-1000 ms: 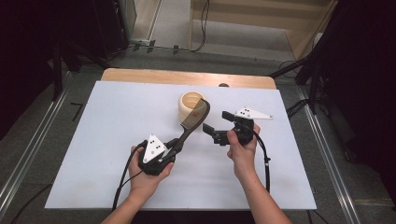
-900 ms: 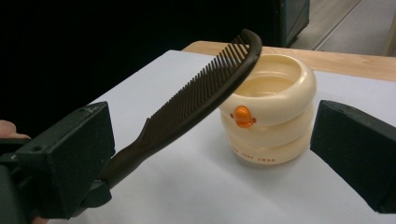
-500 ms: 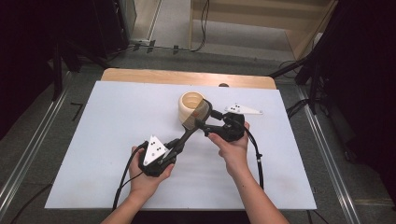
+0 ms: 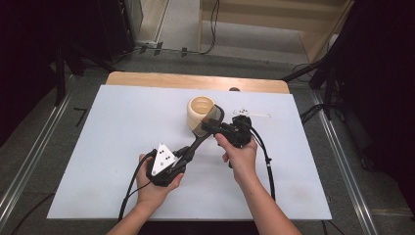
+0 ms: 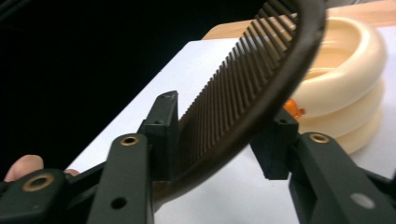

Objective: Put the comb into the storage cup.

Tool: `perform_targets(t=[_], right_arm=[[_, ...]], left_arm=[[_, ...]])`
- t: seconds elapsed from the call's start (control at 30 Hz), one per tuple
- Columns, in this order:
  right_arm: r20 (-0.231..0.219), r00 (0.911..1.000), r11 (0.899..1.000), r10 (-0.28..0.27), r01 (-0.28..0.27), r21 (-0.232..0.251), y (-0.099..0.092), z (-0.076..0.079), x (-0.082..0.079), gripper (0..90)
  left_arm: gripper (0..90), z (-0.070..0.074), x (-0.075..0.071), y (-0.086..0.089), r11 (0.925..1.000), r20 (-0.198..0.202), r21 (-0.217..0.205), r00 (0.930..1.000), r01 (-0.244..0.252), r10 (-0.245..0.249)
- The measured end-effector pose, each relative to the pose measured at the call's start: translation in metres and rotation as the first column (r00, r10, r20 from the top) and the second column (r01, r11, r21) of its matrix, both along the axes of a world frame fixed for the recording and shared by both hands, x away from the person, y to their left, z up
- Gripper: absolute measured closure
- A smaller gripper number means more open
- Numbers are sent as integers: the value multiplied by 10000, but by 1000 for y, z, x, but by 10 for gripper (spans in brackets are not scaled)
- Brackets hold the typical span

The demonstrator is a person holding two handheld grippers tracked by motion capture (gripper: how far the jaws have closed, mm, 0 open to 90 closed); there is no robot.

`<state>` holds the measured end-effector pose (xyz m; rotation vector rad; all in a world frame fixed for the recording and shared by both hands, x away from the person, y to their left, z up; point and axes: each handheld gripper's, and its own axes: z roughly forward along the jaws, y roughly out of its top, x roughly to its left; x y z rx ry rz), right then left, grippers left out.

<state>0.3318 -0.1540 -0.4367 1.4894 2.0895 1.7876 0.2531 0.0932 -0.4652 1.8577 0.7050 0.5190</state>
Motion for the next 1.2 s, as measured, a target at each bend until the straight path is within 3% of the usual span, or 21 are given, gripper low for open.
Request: perform_targets(t=[0.3, 0.43, 0.47, 0.57, 0.7, 0.83, 1.0, 1.2], right_arm=[[-655, 9976, 9944, 231, -162, 1042, -1, -3, 0, 733], [-1136, 9903, 9727, 797, -523, 2260, -5, -4, -1, 818], [-1001, 9901, 9650, 988, -708, 2524, -4, -3, -2, 823], [-248, 9965, 9760, 795, -728, 2052, -1, 4, -7, 827], [419, 9970, 9849, 655, -713, 1577, -3, 8, -11, 828], [727, 9948, 9892, 710, -796, 1229, -4, 9, -12, 829], [1201, 9902, 9941, 717, -807, 721, -3, 12, -16, 829], [1492, 9860, 9950, 748, -838, 546, -2, 15, -17, 830]], left_arm=[[725, -2, 0, 1, 10000, 66, -29, 10000, 73, -73], [722, -5, 3, 2, 9989, -210, -253, 9989, 407, -412], [716, -5, 3, 3, 9974, -312, -458, 9979, 558, -573], [569, -2, 3, 5, 9962, -226, -647, 9979, 585, -600], [335, 2, 5, 13, 9947, -389, -943, 9982, 410, -448], [260, 1, 5, 23, 9924, -545, -1075, 9963, 598, -659], [132, 0, 4, 35, 9922, -365, -1234, 9991, 186, -233], [14, -2, 5, 49, 9887, -425, -1494, 9989, 147, -212]])
